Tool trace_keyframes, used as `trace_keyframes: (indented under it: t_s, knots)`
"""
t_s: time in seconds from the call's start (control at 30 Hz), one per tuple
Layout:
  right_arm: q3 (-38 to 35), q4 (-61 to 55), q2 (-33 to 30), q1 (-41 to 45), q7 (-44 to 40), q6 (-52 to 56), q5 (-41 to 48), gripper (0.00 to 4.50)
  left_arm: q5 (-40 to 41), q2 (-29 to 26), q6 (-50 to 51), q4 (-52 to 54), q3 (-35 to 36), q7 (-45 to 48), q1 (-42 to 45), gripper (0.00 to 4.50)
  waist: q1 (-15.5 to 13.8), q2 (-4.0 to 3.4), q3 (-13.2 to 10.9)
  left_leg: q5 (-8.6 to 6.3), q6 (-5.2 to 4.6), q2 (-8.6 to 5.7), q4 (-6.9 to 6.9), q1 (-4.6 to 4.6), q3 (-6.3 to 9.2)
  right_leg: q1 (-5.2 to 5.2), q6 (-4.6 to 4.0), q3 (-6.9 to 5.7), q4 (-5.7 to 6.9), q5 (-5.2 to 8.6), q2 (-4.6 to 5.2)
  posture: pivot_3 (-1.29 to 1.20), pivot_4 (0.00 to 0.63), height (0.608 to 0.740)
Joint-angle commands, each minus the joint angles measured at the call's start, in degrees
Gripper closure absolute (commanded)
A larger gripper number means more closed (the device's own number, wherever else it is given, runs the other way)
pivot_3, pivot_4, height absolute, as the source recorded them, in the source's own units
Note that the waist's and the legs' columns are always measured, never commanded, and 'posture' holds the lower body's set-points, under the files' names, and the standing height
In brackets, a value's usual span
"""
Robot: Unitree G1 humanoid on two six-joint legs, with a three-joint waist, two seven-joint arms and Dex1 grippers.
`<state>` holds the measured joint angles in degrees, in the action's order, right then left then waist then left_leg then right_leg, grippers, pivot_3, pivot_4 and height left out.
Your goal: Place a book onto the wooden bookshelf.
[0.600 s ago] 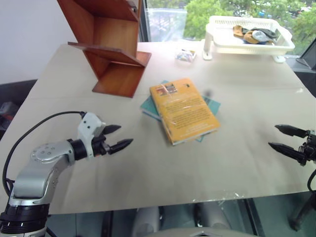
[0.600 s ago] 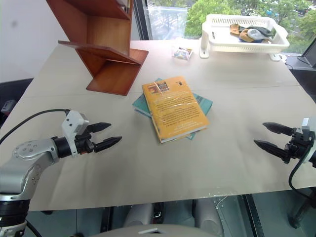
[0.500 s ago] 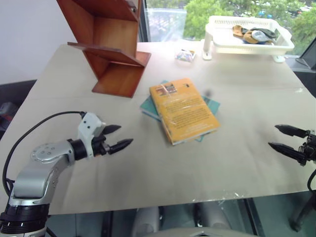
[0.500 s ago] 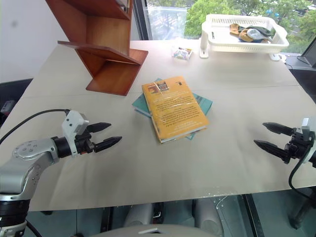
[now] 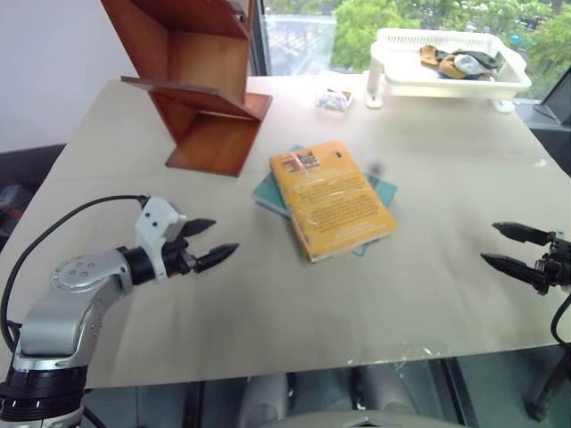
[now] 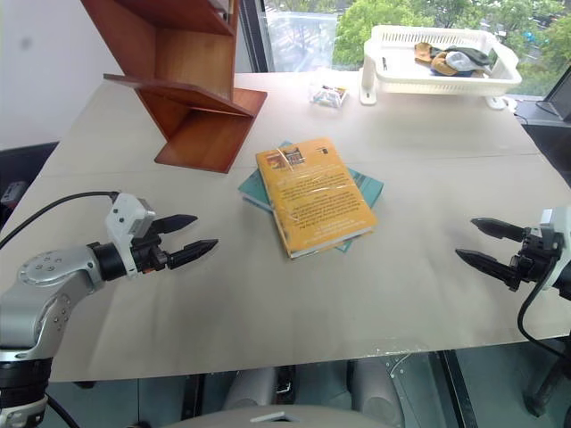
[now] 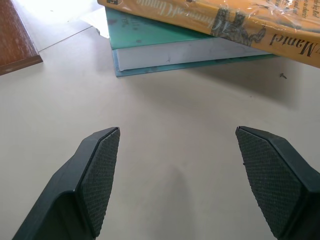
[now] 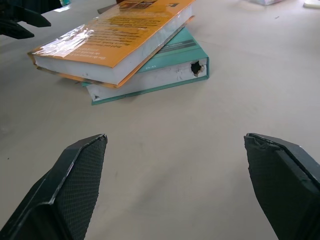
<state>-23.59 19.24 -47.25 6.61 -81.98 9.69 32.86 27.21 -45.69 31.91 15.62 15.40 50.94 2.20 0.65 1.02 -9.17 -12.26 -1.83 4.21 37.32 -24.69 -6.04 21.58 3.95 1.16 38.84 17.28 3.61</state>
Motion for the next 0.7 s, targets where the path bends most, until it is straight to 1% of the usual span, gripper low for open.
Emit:
trace_keyframes:
  t_s: [0.03, 0.43, 0.53, 0.6, 0.7]
  knots:
    - [-1.70, -1.06, -0.32, -0.41, -0.08, -0.67, 1.16, 0.00, 0.48, -0.95, -0.65, 0.85, 1.25, 0.18, 0.43, 0.56, -0.01, 0.00, 0.00, 0.00, 0.00, 0.00, 0.00, 0.00, 0.00, 0.00, 0.00, 0.00, 0.00, 0.00, 0.00, 0.00, 0.150, 0.740]
    - [-1.29, -2.44, 0.32, -0.69, 1.57, -0.43, 1.43, 0.00, -0.11, -0.83, -1.11, -0.66, 0.12, 0.30, 1.86, 0.56, -0.01, 0.00, 0.00, 0.00, 0.00, 0.00, 0.00, 0.00, 0.00, 0.00, 0.00, 0.00, 0.00, 0.00, 0.00, 0.00, 0.150, 0.740]
    - [-0.44, -5.54, 2.19, 1.16, 6.39, 1.47, 1.71, 0.00, -0.23, -0.25, -1.23, -0.81, -1.09, 0.38, 2.68, 0.56, 0.12, 0.00, 0.00, 0.00, 0.00, 0.00, 0.00, 0.00, 0.00, 0.00, 0.00, 0.00, 0.01, 0.00, 0.00, 0.00, 0.150, 0.740]
    - [1.92, -6.45, 3.82, 3.48, 11.06, 1.70, -0.97, 0.00, 2.19, 0.21, -0.47, -0.23, -0.19, 1.05, 4.12, 0.56, 0.24, 0.00, 0.00, 0.00, 0.00, 0.01, 0.00, 0.02, 0.03, 0.00, 0.01, 0.02, 0.02, 0.00, 0.00, 0.00, 0.150, 0.740]
    - [4.74, -5.27, 5.24, 6.90, 14.99, 1.97, -3.73, 0.00, 4.21, -0.58, -0.33, -0.31, 0.87, 2.72, 5.66, 0.56, 0.13, 0.00, 0.00, 0.01, 0.02, 0.01, 0.01, 0.01, 0.02, 0.02, 0.01, 0.01, 0.04, 0.00, 0.00, 0.00, 0.150, 0.740]
